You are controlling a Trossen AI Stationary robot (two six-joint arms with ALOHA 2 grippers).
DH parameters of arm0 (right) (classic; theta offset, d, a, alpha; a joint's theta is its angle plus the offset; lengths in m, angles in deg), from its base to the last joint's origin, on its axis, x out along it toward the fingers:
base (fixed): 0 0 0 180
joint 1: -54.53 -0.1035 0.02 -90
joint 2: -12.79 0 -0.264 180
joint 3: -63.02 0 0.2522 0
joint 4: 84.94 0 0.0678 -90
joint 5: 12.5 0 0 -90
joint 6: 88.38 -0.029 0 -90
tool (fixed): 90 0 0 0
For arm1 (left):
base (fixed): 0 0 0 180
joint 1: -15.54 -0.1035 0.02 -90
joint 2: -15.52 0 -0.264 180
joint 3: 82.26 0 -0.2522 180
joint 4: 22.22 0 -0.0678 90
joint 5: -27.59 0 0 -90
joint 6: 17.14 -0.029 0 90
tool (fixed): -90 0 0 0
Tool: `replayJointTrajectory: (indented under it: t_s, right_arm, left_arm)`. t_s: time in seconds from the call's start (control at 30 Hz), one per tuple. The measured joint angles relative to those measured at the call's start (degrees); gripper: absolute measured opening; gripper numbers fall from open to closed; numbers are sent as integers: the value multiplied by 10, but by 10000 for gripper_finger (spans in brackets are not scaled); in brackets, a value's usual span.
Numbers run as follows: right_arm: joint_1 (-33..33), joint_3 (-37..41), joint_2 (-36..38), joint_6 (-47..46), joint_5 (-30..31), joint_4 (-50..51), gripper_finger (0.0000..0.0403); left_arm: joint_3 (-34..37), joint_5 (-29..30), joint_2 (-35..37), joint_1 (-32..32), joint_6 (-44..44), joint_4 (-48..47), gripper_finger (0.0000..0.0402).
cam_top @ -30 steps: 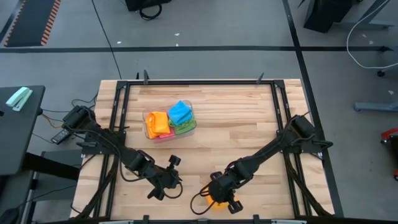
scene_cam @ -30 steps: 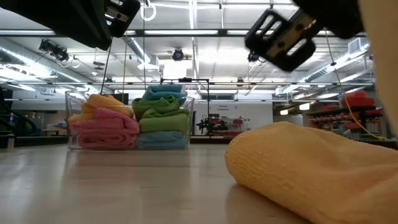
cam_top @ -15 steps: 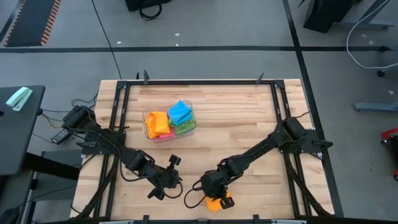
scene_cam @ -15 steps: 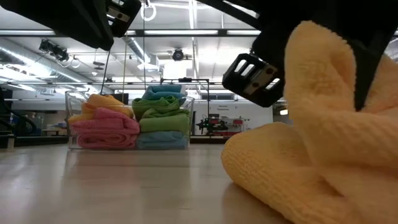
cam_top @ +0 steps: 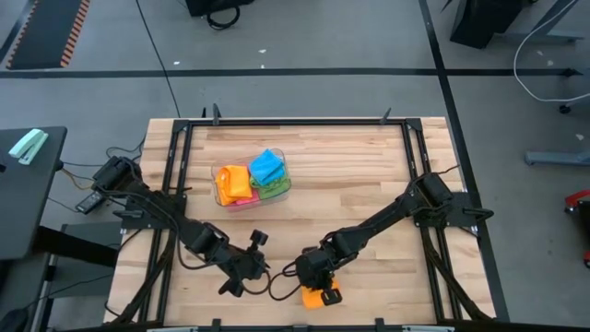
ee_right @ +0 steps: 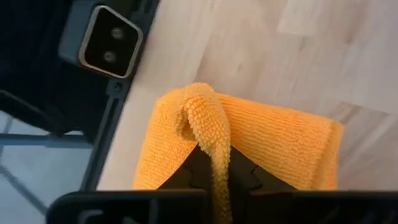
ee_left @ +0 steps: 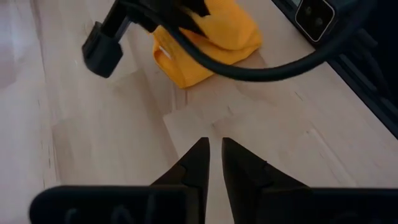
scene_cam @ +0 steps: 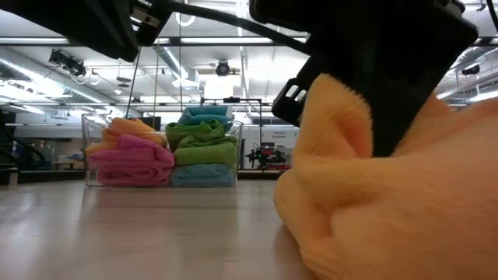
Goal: Fold microfiber towels
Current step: Fold the yellow microfiber towel
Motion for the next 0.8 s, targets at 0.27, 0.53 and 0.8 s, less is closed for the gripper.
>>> replayJointTrajectory:
  t_s: [0.27,0.53,0.8]
  right_arm:
    - [1,10,0,-8,36,3,121]
    - [2,8,17,-36,33,13,156]
    - [11,-13,20,-36,34,58,158]
  left_arm:
    - [0,0,0,6,0,-4,47]
    - [0,0,0,6,0,-4,47]
    - [0,0,0,6,0,-9,40]
